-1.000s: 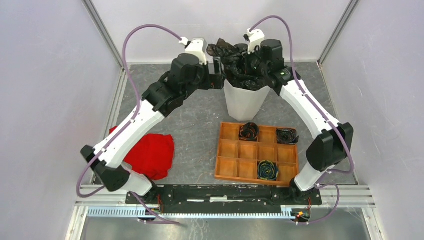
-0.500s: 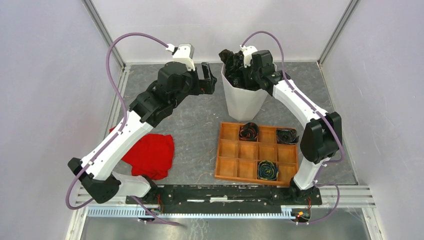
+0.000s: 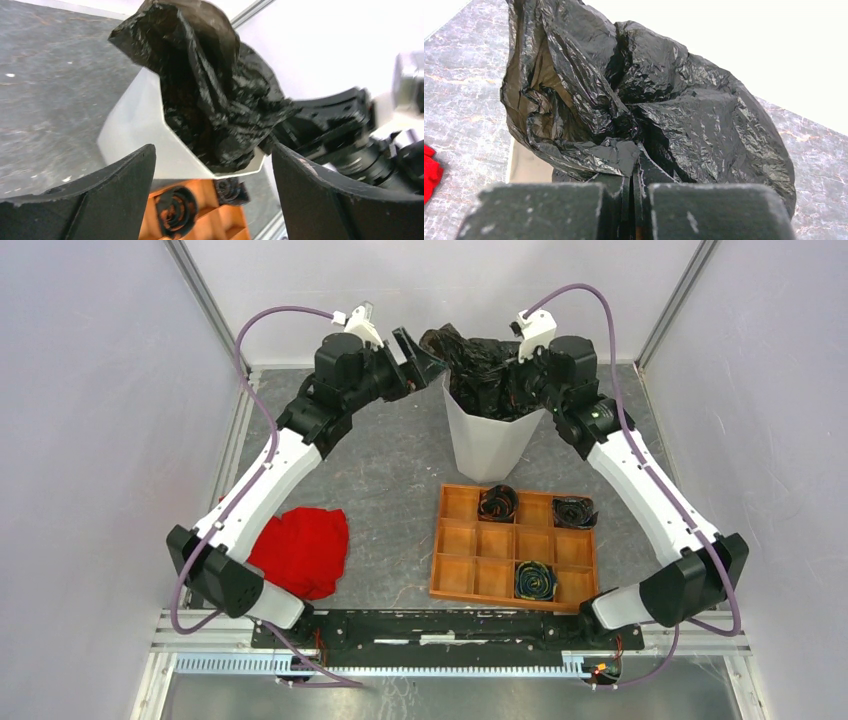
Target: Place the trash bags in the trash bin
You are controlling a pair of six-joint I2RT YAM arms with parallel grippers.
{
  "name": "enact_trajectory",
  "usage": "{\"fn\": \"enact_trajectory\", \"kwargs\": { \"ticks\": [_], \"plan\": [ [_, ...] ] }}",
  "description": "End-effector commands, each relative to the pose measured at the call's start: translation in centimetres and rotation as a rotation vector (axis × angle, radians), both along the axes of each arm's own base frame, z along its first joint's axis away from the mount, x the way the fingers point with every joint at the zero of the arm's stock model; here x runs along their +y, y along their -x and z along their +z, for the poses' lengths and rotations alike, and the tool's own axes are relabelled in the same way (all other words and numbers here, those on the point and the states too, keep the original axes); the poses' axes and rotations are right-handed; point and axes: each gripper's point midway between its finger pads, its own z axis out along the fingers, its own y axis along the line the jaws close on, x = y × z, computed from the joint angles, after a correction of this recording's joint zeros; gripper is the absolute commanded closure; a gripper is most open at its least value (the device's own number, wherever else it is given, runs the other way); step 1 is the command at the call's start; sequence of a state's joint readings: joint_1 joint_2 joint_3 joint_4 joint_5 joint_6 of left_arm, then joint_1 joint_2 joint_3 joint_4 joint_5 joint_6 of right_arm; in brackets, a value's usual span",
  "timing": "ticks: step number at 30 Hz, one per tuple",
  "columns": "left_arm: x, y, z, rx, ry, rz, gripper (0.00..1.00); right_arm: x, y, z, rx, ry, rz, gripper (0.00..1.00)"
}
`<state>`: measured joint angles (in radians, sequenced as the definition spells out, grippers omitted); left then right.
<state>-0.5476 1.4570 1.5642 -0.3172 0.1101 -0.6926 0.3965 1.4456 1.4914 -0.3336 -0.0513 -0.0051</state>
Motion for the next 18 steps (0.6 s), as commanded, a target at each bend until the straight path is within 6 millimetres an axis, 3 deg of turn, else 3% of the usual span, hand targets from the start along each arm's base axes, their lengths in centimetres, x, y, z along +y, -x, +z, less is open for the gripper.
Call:
{"fn": "enact_trajectory", "kwargs": {
  "ticks": [1, 6, 12, 16, 18],
  "plan": [
    [-2.5, -0.3, 3.3, 0.026, 0.251, -0.112, 0.11, 0.0, 0.0, 0.0, -0.041, -0.017, 0.005, 1.00],
    [-4.0, -1.5, 2.7, 0.073, 0.335, -0.142, 0.23, 0.0, 0.4, 0.0, -0.052, -0.022, 0.016, 1.00],
    [-5.6, -2.5, 0.0, 0.138, 0.321, -0.132, 0.37, -0.1, 0.7, 0.5, -0.072, -0.036, 0.016, 1.00],
    [-5.1, -2.6, -1.8, 0.167, 0.309, -0.057, 0.49, -0.2, 1.2, 1.4, -0.097, -0.051, 0.022, 1.00],
    [-4.9, -2.2, -2.2, 0.169, 0.336, -0.039, 0.51, 0.1, 1.5, 1.8, -0.101, -0.080, 0.031, 1.00]
  ]
}}
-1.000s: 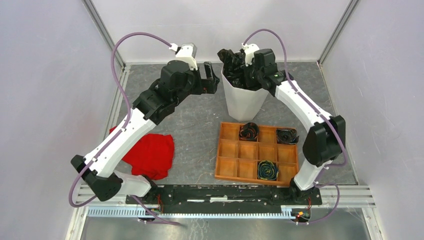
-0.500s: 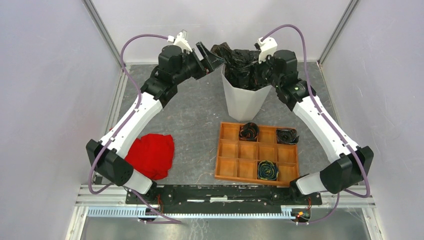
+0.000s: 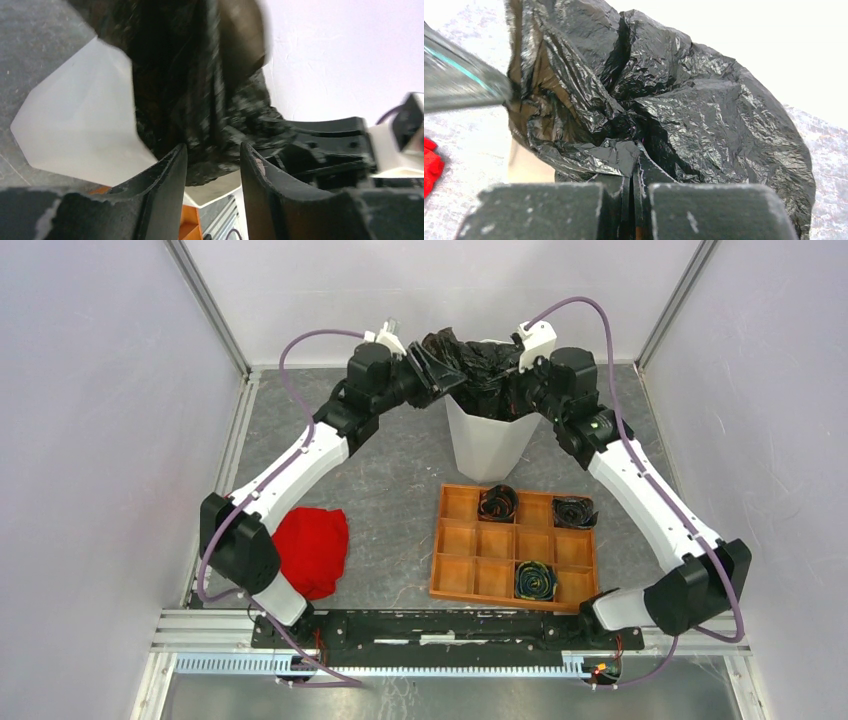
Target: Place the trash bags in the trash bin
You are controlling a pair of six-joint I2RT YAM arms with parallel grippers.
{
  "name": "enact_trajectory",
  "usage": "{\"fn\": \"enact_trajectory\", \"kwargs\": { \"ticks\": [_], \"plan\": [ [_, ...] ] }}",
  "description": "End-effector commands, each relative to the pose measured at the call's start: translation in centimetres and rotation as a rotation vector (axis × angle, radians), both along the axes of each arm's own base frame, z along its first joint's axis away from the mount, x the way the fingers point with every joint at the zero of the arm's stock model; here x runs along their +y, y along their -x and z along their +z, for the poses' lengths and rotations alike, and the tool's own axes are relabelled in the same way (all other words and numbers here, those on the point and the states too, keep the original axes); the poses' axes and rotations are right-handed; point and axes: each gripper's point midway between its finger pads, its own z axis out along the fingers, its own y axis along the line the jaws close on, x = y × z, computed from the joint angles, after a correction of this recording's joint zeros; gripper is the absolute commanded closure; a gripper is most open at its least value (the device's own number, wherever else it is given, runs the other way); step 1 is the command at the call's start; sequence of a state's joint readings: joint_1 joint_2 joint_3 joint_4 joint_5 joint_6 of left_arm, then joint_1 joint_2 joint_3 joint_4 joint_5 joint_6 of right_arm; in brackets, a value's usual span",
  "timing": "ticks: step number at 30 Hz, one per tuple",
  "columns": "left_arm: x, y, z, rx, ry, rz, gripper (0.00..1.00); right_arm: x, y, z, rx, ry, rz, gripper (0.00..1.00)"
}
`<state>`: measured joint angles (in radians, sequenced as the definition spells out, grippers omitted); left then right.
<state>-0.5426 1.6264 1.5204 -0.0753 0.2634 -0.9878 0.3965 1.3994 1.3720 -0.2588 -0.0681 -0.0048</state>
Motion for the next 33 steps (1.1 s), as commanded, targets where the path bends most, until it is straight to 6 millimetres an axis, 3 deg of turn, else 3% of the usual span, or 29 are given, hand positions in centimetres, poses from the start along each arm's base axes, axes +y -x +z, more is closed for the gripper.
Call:
{"fn": "enact_trajectory", "kwargs": {
  "ticks": [1, 19, 22, 25, 33],
  "plan": [
    [0.4, 0.5, 1.1, -0.014, 0.086, 0.063, 0.50, 0.2, 0.8, 3.8, -0.101, -0.084, 0.019, 1.00],
    [-2.2, -1.1, 1.6, 0.003, 0.134, 0.057, 0.47, 0.6, 2.3, 3.6, -0.097, -0.117, 0.064, 1.00],
    [-2.3, -1.0, 1.7, -0.001, 0.129, 0.053, 0.72, 0.6, 2.7, 3.7, -0.095, -0.110, 0.074, 0.98],
    [-2.0, -0.9, 1.8, -0.015, 0.097, 0.057, 0.96, -0.1, 3.1, 3.7, -0.107, -0.088, 0.054, 0.88],
    [-1.4, 0.7, 3.2, -0.097, 0.053, 0.002, 0.98, -2.4, 4.6, 4.0, -0.126, -0.004, 0.003, 0.52]
  ]
}}
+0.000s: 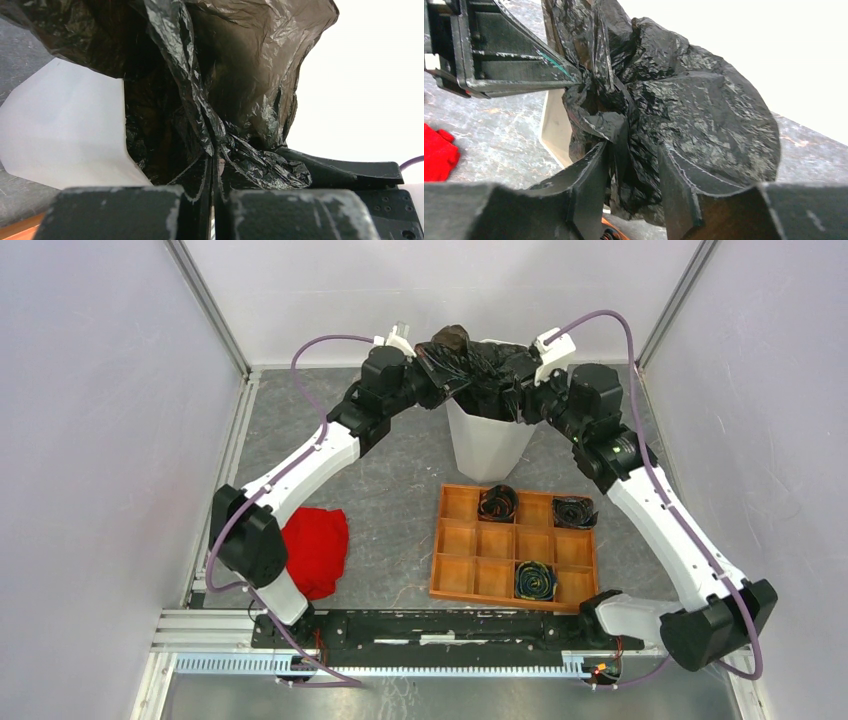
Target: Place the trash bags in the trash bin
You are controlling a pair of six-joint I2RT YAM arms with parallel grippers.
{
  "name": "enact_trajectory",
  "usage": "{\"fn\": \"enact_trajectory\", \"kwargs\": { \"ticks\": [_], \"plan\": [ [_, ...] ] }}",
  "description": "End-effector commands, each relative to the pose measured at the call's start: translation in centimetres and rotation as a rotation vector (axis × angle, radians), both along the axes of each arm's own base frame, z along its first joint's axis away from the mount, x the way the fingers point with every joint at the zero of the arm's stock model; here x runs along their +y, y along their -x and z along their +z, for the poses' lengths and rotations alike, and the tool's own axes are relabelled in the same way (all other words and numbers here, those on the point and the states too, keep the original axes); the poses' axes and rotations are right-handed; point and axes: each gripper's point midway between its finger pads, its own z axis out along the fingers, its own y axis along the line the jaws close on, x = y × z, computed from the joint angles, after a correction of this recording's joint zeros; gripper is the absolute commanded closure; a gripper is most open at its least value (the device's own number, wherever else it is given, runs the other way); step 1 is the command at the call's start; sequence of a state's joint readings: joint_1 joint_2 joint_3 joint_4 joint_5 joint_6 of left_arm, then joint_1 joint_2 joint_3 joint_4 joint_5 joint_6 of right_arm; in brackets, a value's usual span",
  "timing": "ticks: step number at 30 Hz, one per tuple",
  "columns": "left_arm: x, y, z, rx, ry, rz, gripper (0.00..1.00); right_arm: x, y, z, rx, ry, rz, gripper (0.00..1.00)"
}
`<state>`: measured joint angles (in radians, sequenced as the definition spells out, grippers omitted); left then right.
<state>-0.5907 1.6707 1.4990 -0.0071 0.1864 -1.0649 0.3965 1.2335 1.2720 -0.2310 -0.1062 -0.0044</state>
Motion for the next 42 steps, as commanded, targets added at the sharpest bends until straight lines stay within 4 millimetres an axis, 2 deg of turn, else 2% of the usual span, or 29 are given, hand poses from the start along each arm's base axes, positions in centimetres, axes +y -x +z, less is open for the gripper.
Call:
{"fn": "enact_trajectory", "kwargs": {
  "ticks": [1, 8, 13, 17, 22, 27, 30, 34, 38, 42],
  "plan": [
    [0.5, 1.5, 4.8, -0.147, 0.008, -0.046, 0.98, -1.7, 1.2, 1.5, -0.046, 0.042, -0.039, 0.48],
    [1.4, 2.5, 4.4, -0.181, -0.004, -0.074, 0.98, -2.9, 3.9, 6.4, -0.144, -0.005, -0.047, 0.24],
    [2.3, 2.9, 3.9, -0.198, -0.022, -0.070, 0.98, -3.9, 5.8, 9.4, -0.250, -0.066, -0.064, 0.15],
    [2.3, 3.3, 3.1, -0.199, -0.037, -0.088, 0.98, -4.2, 5.5, 10.9, -0.284, -0.077, -0.084, 0.11],
    [2.7, 4.2, 2.6, -0.205, -0.039, -0.102, 0.98, -1.5, 3.3, 10.3, -0.243, -0.046, 0.014, 0.10],
    [3.2, 4.9, 2.8, -0.216, -0.047, -0.100, 0.98, 3.6, 2.2, 9.8, -0.223, 0.009, 0.281, 0.12],
    [3.2, 5.1, 2.8, -0.215, -0.047, -0.107, 0.98, 5.2, 1.0, 8.8, -0.192, 0.067, 0.307, 0.15],
    [3.2, 5.4, 2.9, -0.217, -0.044, -0.116, 0.98, 5.6, -0.9, 7.7, -0.169, 0.107, 0.238, 0.22],
    [3.2, 5.7, 2.6, -0.213, -0.048, -0.127, 0.98, 4.8, -3.4, 7.1, -0.155, 0.107, 0.127, 0.33],
    [3.2, 5.9, 2.3, -0.207, -0.052, -0.131, 0.98, 5.6, -4.7, 6.5, -0.131, 0.101, 0.132, 0.38]
  ]
}}
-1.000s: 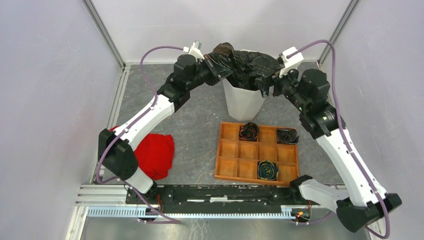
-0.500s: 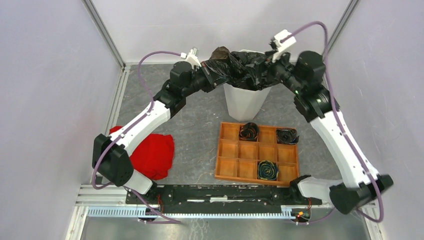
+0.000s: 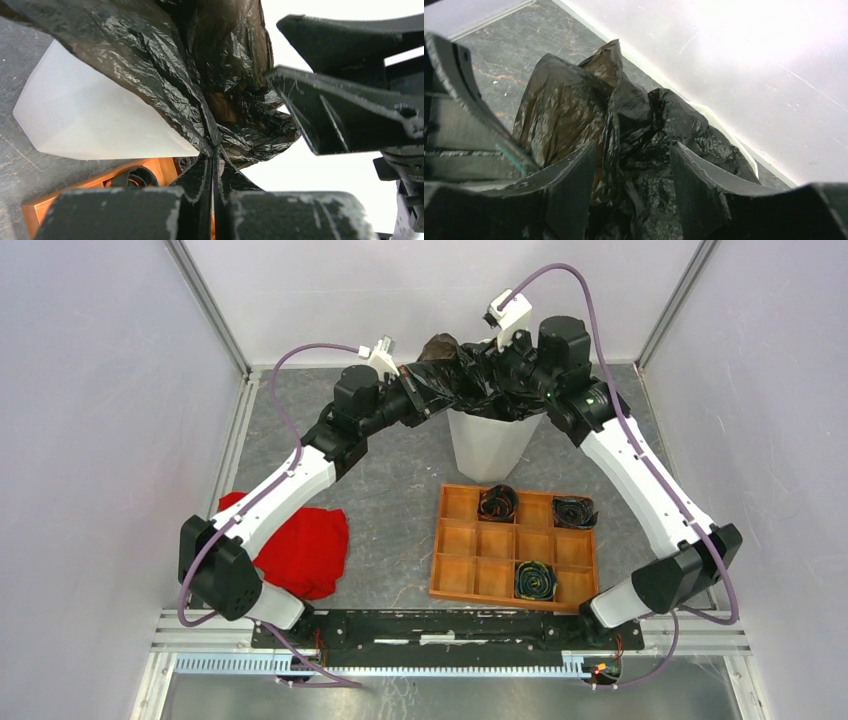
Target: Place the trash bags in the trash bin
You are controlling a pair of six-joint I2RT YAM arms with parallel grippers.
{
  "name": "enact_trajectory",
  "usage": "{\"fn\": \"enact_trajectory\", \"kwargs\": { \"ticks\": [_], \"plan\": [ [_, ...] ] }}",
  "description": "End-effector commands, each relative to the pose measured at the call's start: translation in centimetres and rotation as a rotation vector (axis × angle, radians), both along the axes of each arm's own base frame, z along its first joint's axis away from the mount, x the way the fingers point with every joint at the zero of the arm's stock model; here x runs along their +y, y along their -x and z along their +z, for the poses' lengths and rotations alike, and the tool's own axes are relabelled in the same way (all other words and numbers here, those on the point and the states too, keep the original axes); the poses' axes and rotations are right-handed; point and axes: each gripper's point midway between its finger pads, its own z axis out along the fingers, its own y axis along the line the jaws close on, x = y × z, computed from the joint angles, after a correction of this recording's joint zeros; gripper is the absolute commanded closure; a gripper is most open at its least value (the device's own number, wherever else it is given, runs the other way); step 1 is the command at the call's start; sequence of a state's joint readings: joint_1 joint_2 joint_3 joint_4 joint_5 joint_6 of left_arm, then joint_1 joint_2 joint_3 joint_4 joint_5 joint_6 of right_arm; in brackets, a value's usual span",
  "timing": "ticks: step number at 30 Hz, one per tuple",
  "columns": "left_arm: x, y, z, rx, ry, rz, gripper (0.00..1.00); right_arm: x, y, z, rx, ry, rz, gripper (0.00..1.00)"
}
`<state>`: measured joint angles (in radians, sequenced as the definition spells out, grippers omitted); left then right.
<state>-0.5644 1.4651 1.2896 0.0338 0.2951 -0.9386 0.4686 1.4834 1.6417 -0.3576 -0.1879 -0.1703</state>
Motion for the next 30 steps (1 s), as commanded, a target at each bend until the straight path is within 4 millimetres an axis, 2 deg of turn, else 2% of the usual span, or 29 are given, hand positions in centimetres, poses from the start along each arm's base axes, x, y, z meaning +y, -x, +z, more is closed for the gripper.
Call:
{"fn": "enact_trajectory", "kwargs": {
  "ticks": [1, 4, 6, 8, 11, 13, 17, 18, 24, 30],
  "plan": [
    [0.2, 1.1, 1.8, -0.093, 0.001, -0.036, 0.98, 0.1, -1.9, 2.1, -0.050, -0.034, -0.043, 0.40],
    [0.1, 1.1, 1.9, -0.092, 0.001, -0.039, 0.98, 1.0, -2.4, 1.6, -0.038, -0.055, -0.021, 0.40],
    [0.1, 1.2, 2.0, -0.093, 0.001, -0.041, 0.98, 1.5, -2.7, 1.1, -0.023, -0.069, -0.011, 0.35],
    [0.1, 1.2, 1.9, -0.093, 0.000, -0.043, 0.98, 1.9, -2.9, 0.9, -0.012, -0.080, 0.003, 0.34],
    [0.1, 1.3, 1.9, -0.093, -0.005, -0.049, 0.98, 2.0, -3.3, 1.0, -0.014, -0.102, -0.009, 0.39],
    [0.1, 1.4, 1.9, -0.091, -0.009, -0.054, 0.98, 2.0, -3.6, 1.3, -0.029, -0.117, -0.024, 0.51],
    [0.3, 1.6, 1.9, -0.093, -0.012, -0.052, 0.98, 2.0, -4.7, 2.0, -0.036, -0.147, -0.054, 0.94],
    [0.4, 1.6, 1.9, -0.092, -0.015, -0.049, 0.98, 1.8, -5.0, 2.1, -0.036, -0.157, -0.072, 0.99],
    [0.9, 2.0, 0.5, -0.070, -0.047, -0.041, 0.98, -1.0, -7.5, 3.0, -0.037, -0.255, -0.156, 1.00],
    [1.4, 2.8, -1.8, -0.022, -0.066, -0.037, 0.98, -2.7, -11.6, 2.2, -0.042, -0.269, -0.153, 1.00]
  ]
}}
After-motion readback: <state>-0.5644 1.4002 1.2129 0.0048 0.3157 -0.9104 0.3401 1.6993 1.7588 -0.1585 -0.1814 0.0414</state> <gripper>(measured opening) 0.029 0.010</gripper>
